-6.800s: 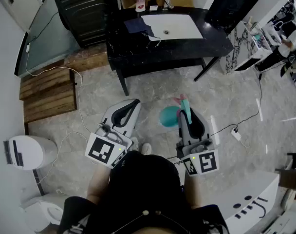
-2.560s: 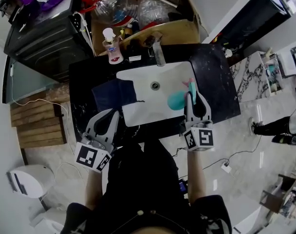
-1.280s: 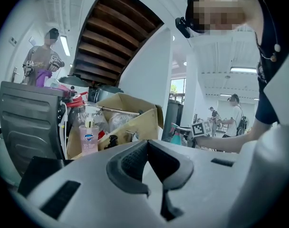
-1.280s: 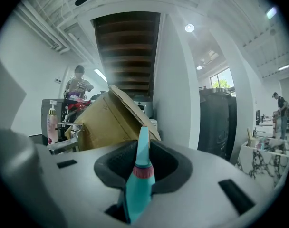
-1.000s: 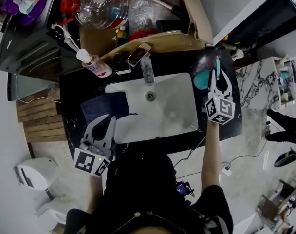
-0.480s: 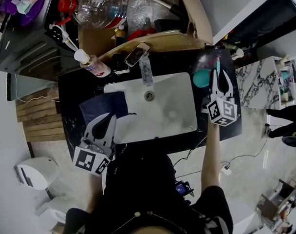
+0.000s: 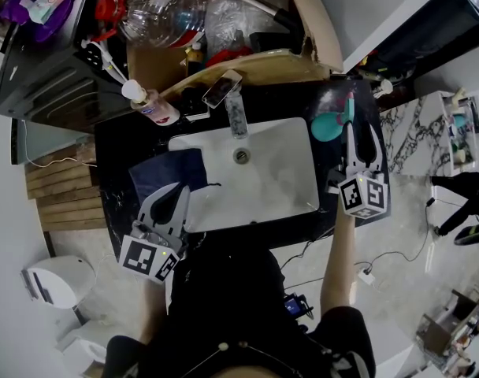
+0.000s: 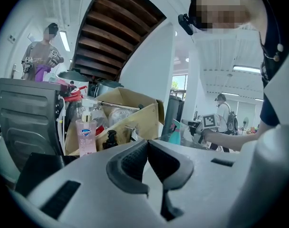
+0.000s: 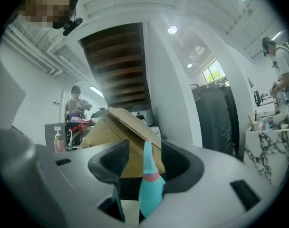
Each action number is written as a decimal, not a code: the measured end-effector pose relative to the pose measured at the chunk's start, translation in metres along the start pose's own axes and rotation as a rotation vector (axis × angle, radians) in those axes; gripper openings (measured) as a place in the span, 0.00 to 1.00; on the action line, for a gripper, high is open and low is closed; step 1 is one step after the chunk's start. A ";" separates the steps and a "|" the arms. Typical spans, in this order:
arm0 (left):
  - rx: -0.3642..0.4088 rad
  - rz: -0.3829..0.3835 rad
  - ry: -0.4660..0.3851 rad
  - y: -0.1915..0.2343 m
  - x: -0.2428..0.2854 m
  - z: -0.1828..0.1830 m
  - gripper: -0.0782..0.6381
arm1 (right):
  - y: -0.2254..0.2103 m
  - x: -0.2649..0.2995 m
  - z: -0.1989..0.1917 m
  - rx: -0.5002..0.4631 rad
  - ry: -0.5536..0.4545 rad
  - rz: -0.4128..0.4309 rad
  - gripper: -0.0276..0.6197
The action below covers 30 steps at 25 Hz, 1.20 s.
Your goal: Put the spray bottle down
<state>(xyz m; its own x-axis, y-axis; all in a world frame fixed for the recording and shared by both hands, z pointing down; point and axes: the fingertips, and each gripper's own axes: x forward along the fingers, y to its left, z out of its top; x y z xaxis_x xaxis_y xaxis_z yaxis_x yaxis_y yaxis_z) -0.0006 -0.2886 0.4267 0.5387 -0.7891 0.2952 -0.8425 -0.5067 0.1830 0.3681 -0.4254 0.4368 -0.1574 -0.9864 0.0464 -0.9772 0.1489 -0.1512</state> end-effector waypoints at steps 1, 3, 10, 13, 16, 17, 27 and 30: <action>0.001 0.000 -0.001 0.000 0.000 0.000 0.12 | 0.004 -0.008 0.007 0.002 -0.020 0.002 0.35; 0.002 -0.002 -0.007 0.000 -0.001 0.002 0.12 | 0.015 -0.022 0.019 -0.004 -0.044 0.012 0.35; -0.006 -0.030 -0.086 -0.002 0.003 0.018 0.12 | 0.075 -0.069 0.034 -0.011 -0.062 0.083 0.26; -0.020 -0.041 -0.124 -0.002 0.002 0.027 0.12 | 0.101 -0.082 0.029 -0.048 -0.029 0.111 0.22; -0.003 -0.025 -0.172 0.000 -0.004 0.037 0.12 | 0.123 -0.093 0.025 -0.066 -0.007 0.150 0.12; 0.008 -0.017 -0.193 0.002 -0.007 0.041 0.12 | 0.129 -0.097 0.024 -0.071 -0.002 0.161 0.07; 0.055 0.013 -0.299 0.009 -0.024 0.068 0.12 | 0.165 -0.118 0.031 -0.057 0.024 0.208 0.05; 0.057 0.015 -0.314 0.009 -0.024 0.072 0.12 | 0.171 -0.123 0.034 -0.061 0.024 0.210 0.05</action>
<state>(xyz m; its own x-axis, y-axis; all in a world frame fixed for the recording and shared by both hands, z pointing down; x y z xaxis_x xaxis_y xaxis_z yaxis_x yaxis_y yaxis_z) -0.0211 -0.2991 0.3537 0.5087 -0.8609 -0.0076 -0.8537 -0.5055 0.1249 0.2249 -0.2812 0.3715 -0.3611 -0.9315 0.0433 -0.9293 0.3557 -0.0995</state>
